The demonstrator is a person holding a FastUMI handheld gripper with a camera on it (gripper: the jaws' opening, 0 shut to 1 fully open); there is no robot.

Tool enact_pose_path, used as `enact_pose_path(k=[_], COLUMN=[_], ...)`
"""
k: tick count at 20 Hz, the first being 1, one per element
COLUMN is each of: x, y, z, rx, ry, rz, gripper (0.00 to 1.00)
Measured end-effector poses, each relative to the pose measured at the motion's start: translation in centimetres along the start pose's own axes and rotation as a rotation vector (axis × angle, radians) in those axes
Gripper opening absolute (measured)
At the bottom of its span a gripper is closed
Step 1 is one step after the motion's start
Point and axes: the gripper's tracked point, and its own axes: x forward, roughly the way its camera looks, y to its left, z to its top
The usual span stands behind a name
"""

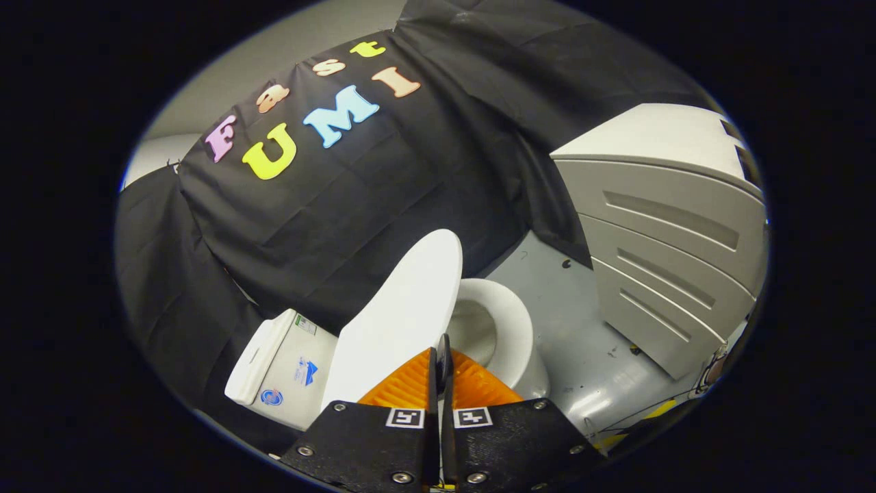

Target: Open the toilet lid.

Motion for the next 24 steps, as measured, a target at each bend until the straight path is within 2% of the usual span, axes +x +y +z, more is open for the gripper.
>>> enact_pose_path(k=[3, 8, 12, 16, 20, 24], x=[-0.4, -1.4, -2.1, -2.7, -3.4, -4.0], y=[1.2, 4.5, 6.4, 8.9, 11.1, 14.6], z=[1.0, 3.2, 4.1, 5.0, 5.7, 6.7], rx=[-0.124, -0.151, -0.266, -0.301, -0.419, -0.449], ry=[0.000, -0.042, -0.059, -0.083, -0.111, -0.139], rz=[-0.017, 0.022, 0.010, 0.029, 0.019, 0.024], gripper=[0.01, 0.01, 0.01, 0.01, 0.01, 0.01])
